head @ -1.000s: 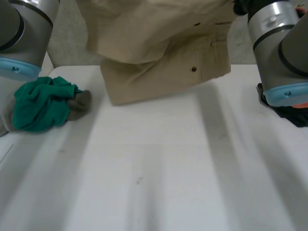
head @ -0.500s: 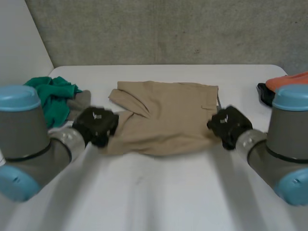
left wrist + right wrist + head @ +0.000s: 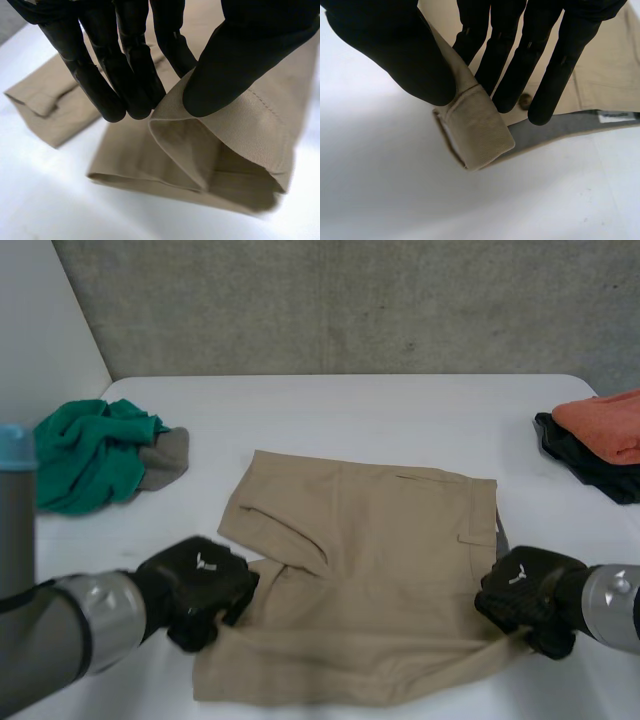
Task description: Fold the laundry.
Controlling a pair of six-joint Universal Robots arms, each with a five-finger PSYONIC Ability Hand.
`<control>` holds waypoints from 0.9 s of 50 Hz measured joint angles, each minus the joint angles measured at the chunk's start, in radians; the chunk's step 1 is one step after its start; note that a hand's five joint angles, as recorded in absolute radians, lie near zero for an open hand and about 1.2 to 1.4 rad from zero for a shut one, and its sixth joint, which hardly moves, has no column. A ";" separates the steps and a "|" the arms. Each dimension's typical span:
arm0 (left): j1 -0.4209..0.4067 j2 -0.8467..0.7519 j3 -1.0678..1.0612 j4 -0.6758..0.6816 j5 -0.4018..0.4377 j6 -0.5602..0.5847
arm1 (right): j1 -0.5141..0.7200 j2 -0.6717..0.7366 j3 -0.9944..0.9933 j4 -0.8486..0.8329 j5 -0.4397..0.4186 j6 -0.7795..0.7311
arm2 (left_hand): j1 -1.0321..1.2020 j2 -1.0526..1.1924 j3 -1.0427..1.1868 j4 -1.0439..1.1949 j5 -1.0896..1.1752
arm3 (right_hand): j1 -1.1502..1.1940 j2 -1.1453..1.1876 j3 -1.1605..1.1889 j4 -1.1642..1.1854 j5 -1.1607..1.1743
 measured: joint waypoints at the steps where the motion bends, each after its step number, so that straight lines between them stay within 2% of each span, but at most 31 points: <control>1: -0.005 -0.029 0.028 0.017 -0.013 -0.010 | 0.002 0.009 -0.008 -0.018 -0.001 0.024 | 0.000 0.000 0.000 0.000 0.000 | 0.000 0.000 0.000 0.000 0.000; 4: -0.013 -0.086 0.084 0.038 -0.034 -0.029 | 0.009 0.028 -0.026 -0.069 -0.003 0.087 | -0.026 -0.047 -0.043 -0.045 -0.042 | 0.000 0.000 0.000 0.000 0.000; 5: -0.017 -0.114 0.113 0.043 -0.042 -0.038 | 0.011 0.035 -0.031 -0.087 -0.002 0.107 | -0.306 -0.314 -0.283 -0.290 -0.284 | 0.000 0.000 0.000 0.000 0.000; 7: -0.022 -0.149 0.149 0.045 -0.049 -0.045 | 0.016 0.046 -0.039 -0.124 -0.001 0.149 | -0.742 -0.690 -0.678 -0.690 -0.679 | 0.000 0.000 0.000 0.000 0.000; 9: -0.022 -0.177 0.176 0.046 -0.054 -0.046 | 0.018 0.051 -0.041 -0.140 0.000 0.165 | -0.854 -0.851 -0.842 -0.855 -0.847 | 0.000 0.000 0.000 0.000 0.000; 16: 0.023 -0.230 0.234 0.097 -0.058 -0.048 | 0.022 0.061 -0.020 -0.182 0.001 0.191 | -0.838 -0.874 -0.869 -0.875 -0.871 | 0.000 0.000 0.000 0.000 0.000; 25: 0.087 -0.331 0.287 0.276 -0.024 -0.081 | 0.027 0.070 0.026 -0.245 0.003 0.188 | -0.529 -0.588 -0.580 -0.583 -0.580 | 0.000 0.000 0.000 0.000 0.000; 35: 0.073 -0.484 0.374 0.312 0.054 -0.042 | 0.041 0.070 0.061 -0.292 0.009 0.196 | -0.484 -0.532 -0.525 -0.527 -0.525 | 0.000 0.000 0.000 0.000 0.000; 45: 0.032 -0.591 0.468 0.327 0.032 0.021 | 0.044 0.070 0.079 -0.302 0.017 0.198 | -0.494 -0.554 -0.550 -0.566 -0.557 | 0.000 0.000 0.000 0.000 0.000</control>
